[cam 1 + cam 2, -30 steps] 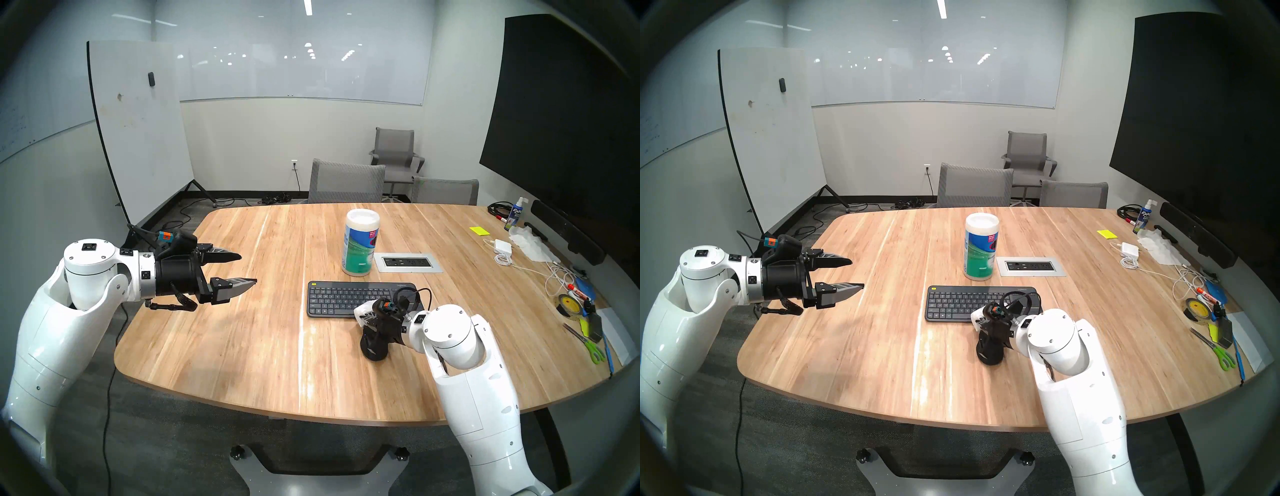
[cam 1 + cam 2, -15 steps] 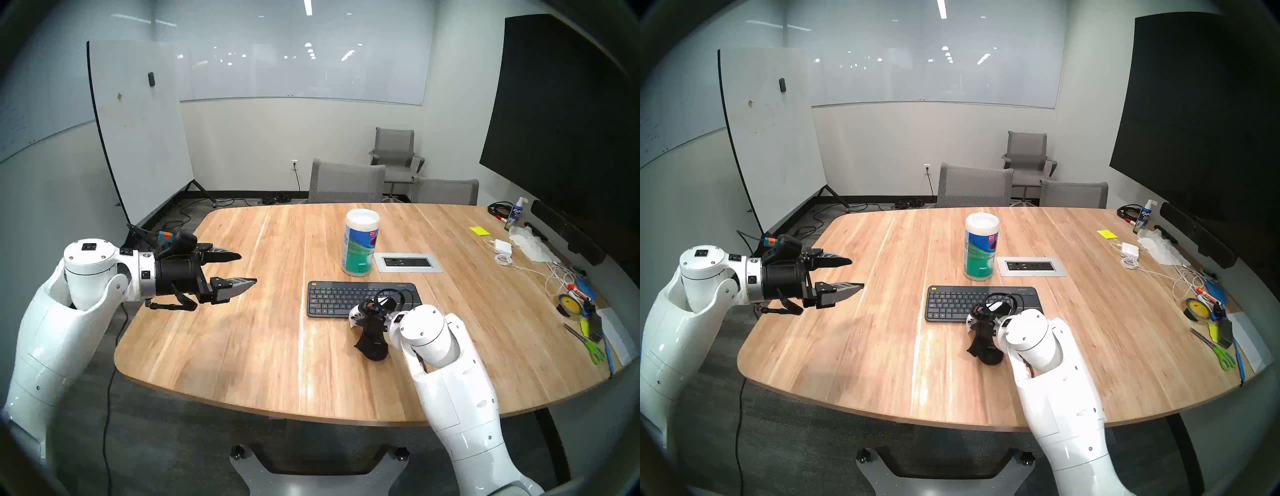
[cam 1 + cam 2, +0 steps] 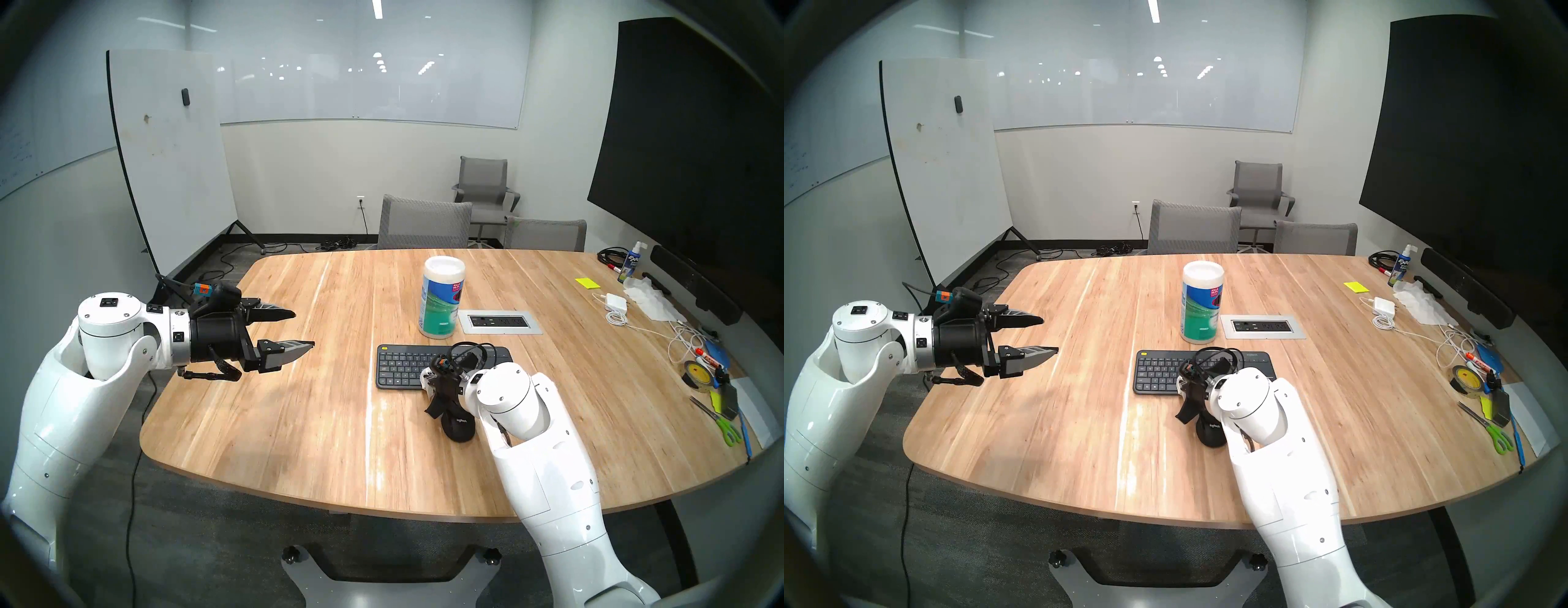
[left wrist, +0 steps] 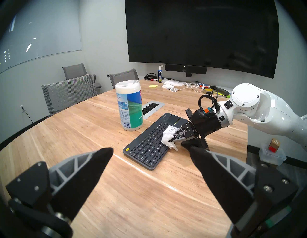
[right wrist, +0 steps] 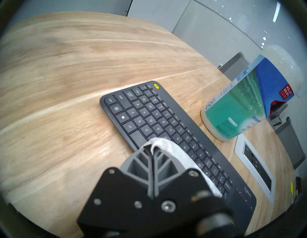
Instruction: Wipe the keyboards and mice with a disinfecting wipe, then set the wipe down
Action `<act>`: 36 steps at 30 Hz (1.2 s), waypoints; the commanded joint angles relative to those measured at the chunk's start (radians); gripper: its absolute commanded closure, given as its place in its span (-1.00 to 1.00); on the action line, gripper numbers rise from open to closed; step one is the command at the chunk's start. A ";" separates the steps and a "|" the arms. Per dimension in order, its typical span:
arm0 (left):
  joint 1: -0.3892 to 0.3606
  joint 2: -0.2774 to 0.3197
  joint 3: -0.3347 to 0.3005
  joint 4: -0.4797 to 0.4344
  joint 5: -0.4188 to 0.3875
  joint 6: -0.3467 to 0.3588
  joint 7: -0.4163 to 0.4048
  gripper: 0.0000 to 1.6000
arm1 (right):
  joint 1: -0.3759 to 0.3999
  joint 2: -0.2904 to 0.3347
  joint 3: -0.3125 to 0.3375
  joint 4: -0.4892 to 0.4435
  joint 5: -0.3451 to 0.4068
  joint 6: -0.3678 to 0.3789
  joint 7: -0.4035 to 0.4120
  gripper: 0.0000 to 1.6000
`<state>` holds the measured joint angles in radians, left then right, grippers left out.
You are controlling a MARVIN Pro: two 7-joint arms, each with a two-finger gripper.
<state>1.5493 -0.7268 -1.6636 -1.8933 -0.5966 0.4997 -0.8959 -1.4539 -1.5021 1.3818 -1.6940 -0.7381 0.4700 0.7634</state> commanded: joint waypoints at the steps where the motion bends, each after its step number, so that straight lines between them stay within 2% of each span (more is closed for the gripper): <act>1: -0.006 -0.002 -0.011 -0.007 -0.007 -0.002 0.000 -1.00 | 0.016 -0.037 -0.038 0.000 -0.008 -0.005 -0.019 1.00; 20: -0.006 -0.001 -0.011 -0.007 -0.007 -0.002 0.000 -1.00 | -0.010 -0.091 -0.112 -0.001 -0.042 0.012 -0.048 1.00; 28: -0.006 -0.001 -0.011 -0.007 -0.007 -0.002 0.001 -1.00 | 0.004 -0.097 -0.144 0.015 -0.031 0.033 -0.081 1.00; 36: -0.006 -0.001 -0.011 -0.007 -0.007 -0.002 0.001 -1.00 | 0.053 -0.114 -0.180 0.060 -0.011 0.074 -0.134 1.00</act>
<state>1.5493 -0.7257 -1.6636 -1.8933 -0.5973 0.4990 -0.8953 -1.4555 -1.5866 1.2286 -1.6504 -0.7663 0.5236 0.6762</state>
